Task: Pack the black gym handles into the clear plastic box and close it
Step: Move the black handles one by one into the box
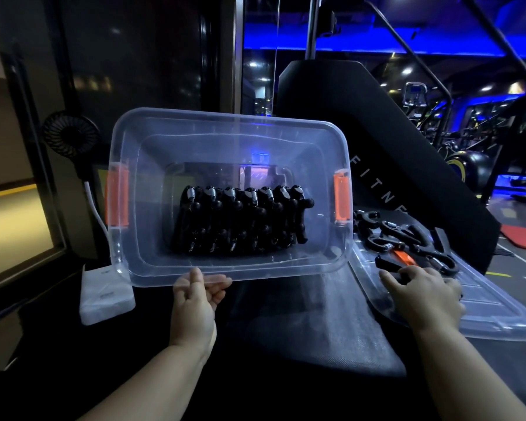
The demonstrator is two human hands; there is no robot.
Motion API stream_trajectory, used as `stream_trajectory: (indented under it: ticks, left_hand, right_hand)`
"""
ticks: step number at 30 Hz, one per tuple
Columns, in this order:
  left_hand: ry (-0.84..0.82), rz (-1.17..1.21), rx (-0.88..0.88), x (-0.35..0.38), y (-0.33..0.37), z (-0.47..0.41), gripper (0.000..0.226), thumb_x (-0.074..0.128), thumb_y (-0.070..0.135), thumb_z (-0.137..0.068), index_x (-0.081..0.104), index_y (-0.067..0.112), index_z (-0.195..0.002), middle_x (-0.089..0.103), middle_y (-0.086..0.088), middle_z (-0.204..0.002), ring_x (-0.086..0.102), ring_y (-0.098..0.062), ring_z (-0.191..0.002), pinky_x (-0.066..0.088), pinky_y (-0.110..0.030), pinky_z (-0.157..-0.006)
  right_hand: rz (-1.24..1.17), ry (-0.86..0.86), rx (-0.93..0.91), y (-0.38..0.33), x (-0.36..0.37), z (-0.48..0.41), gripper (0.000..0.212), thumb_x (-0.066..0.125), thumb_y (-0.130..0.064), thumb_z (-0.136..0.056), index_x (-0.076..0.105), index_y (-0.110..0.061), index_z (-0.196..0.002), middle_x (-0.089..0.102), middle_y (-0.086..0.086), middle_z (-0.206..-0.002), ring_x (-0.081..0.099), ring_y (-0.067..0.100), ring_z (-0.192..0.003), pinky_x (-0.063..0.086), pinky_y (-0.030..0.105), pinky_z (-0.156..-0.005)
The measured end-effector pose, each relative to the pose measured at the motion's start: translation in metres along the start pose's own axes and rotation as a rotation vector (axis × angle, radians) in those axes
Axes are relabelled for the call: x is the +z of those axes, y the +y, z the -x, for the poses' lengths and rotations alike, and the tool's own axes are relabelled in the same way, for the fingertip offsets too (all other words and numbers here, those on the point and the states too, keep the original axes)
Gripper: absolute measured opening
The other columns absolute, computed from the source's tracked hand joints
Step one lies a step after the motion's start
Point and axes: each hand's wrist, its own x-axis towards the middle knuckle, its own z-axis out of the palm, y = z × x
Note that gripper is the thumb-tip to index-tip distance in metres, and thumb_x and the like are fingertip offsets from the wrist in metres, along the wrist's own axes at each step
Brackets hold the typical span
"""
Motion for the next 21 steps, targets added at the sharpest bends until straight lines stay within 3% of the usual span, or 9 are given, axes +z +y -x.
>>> stream_trajectory:
  ticks: [5,9,14,18,21]
  left_hand:
    - [0.003,0.007,-0.006,0.000,0.001,0.002,0.026,0.031,0.031,-0.103,0.048,0.013,-0.096,0.069,-0.003,-0.073,0.067,-0.017,-0.077,0.047,-0.027,-0.073]
    - [0.006,0.007,-0.009,0.001,0.002,0.002,0.025,0.031,0.031,-0.103,0.048,0.014,-0.094,0.069,-0.003,-0.072,0.067,-0.018,-0.077,0.047,-0.028,-0.073]
    - [-0.003,0.000,-0.008,0.001,0.000,0.000,0.028,0.031,0.032,-0.103,0.047,0.009,-0.100,0.069,-0.004,-0.074,0.067,-0.016,-0.075,0.047,-0.027,-0.072]
    - [0.003,0.003,-0.007,0.001,0.001,0.000,0.027,0.031,0.032,-0.103,0.048,0.012,-0.096,0.069,-0.005,-0.075,0.067,-0.017,-0.077,0.047,-0.027,-0.073]
    - [0.005,-0.001,-0.003,0.002,0.001,0.001,0.026,0.031,0.032,-0.103,0.048,0.015,-0.092,0.069,-0.005,-0.076,0.067,-0.019,-0.078,0.047,-0.028,-0.074]
  right_hand:
    - [-0.175,0.137,-0.063,0.001,0.002,0.002,0.048,0.042,-0.065,-0.086,0.065,-0.031,-0.110,0.058,0.002,-0.122,0.042,0.035,-0.115,0.041,0.044,-0.088]
    - [-0.376,0.217,-0.136,0.003,0.004,0.001,0.068,0.026,-0.071,-0.084,0.063,-0.022,-0.116,0.060,0.011,-0.119,0.049,0.037,-0.111,0.040,0.042,-0.087]
    - [-0.658,0.275,-0.177,-0.001,0.000,0.006,0.079,0.014,-0.076,-0.080,0.060,-0.014,-0.096,0.054,0.007,-0.093,0.049,0.028,-0.086,0.033,0.034,-0.067]
    - [-0.731,0.297,-0.117,-0.005,-0.004,0.011,0.068,0.011,-0.071,-0.077,0.048,-0.016,-0.089,0.048,0.008,-0.087,0.041,0.025,-0.079,0.027,0.035,-0.065]
    - [-0.820,0.308,-0.027,-0.003,-0.004,0.008,0.073,0.009,-0.074,-0.072,0.045,-0.015,-0.093,0.047,0.012,-0.088,0.043,0.028,-0.083,0.025,0.035,-0.069]
